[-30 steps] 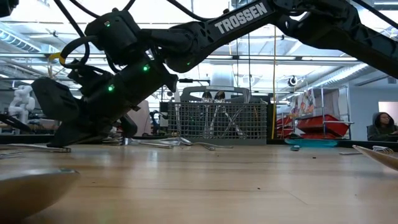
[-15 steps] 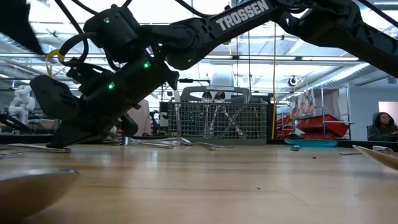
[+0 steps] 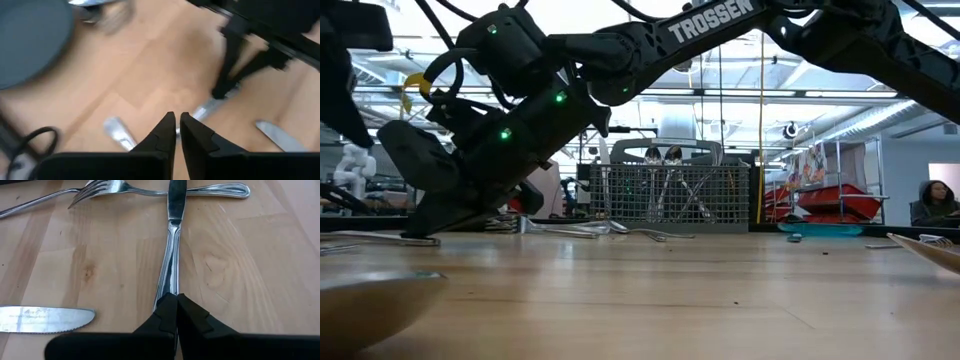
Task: Sort silverware
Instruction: Put the knife into the silverware basket
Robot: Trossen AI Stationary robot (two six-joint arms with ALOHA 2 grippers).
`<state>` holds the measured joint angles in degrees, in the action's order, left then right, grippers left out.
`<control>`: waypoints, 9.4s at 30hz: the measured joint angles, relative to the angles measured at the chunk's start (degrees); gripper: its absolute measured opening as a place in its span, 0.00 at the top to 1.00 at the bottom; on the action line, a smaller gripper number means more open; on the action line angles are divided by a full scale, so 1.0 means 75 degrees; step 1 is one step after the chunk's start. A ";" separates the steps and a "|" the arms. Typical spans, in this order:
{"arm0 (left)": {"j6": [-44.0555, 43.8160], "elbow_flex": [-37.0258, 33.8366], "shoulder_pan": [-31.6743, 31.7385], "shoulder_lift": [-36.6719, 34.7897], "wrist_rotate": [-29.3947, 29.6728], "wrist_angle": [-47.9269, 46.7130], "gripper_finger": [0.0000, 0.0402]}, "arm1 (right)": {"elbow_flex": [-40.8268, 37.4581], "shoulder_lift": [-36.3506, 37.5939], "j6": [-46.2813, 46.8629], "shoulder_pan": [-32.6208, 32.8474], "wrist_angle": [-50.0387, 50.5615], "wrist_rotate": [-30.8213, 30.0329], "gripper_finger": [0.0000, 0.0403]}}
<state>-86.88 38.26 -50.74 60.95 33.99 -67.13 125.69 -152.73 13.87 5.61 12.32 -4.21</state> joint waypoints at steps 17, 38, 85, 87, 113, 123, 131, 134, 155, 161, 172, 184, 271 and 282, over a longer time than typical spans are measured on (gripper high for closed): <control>0.3707 -0.1080 0.0428 -0.0003 -0.1015 0.2666 0.71 | 0.0006 0.0047 -0.0367 -0.0014 0.0035 0.1176 0.84; 0.7548 -0.1580 0.1574 0.0000 -0.1876 0.3827 0.69 | 0.0032 0.0102 -0.1282 -0.0017 0.0496 0.1816 0.63; 0.7601 -0.2313 0.2678 0.0542 -0.2111 0.5636 0.91 | 0.0015 0.1653 -0.2451 -0.0104 0.1962 0.0755 0.63; 0.7571 -0.2216 0.2677 0.0523 -0.2000 0.5620 0.98 | 0.0017 0.1667 -0.2490 -0.0140 0.2228 0.0788 0.63; 0.8238 -0.2090 0.2670 0.0351 -0.2058 0.5436 0.89 | -0.0017 0.1160 -0.2739 -0.0121 0.2090 0.1211 0.63; 0.8030 -0.2031 0.2669 0.0206 -0.2325 0.4914 0.71 | -0.0015 0.1160 -0.2545 -0.0137 0.2026 0.1403 0.63; 0.7824 -0.2039 0.2672 0.0204 -0.2308 0.4384 0.64 | -0.0015 0.1160 -0.2544 -0.0134 0.2011 0.1455 0.63; 0.7664 -0.2039 0.2677 0.0204 -0.2218 0.4420 0.62 | -0.0015 0.1160 -0.2538 -0.0137 0.2016 0.1718 0.63; 0.6589 -0.2983 0.2649 0.0137 -0.2564 0.5171 0.87 | -0.0015 0.1160 -0.2320 -0.0140 0.2017 0.1757 0.63; 0.6500 -0.2822 0.2659 0.0195 -0.2488 0.5063 0.87 | -0.0015 0.1160 -0.2367 -0.0190 0.1826 0.1758 0.63; 0.6419 -0.2619 0.2669 0.0198 -0.2083 0.5012 1.00 | -0.0009 0.0965 -0.3128 -0.0344 0.1305 0.1157 0.63; 0.6439 -0.2622 0.2667 0.0192 -0.2028 0.5055 1.00 | -0.0008 0.0410 -0.2881 -0.0441 0.1231 0.0741 0.63; 0.9432 0.0307 0.2836 -0.3853 0.2924 0.5309 0.87 | -0.0012 0.4640 -0.3756 -0.3208 0.3890 -0.1384 1.00; 0.9450 0.0307 0.2836 -0.3844 0.2921 0.5548 0.87 | -0.0025 0.5077 -0.5442 -0.3485 0.7009 -0.2869 1.00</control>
<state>-16.01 40.56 -29.47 32.12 55.90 -25.52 125.50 -114.65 -26.95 -20.53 64.88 -25.73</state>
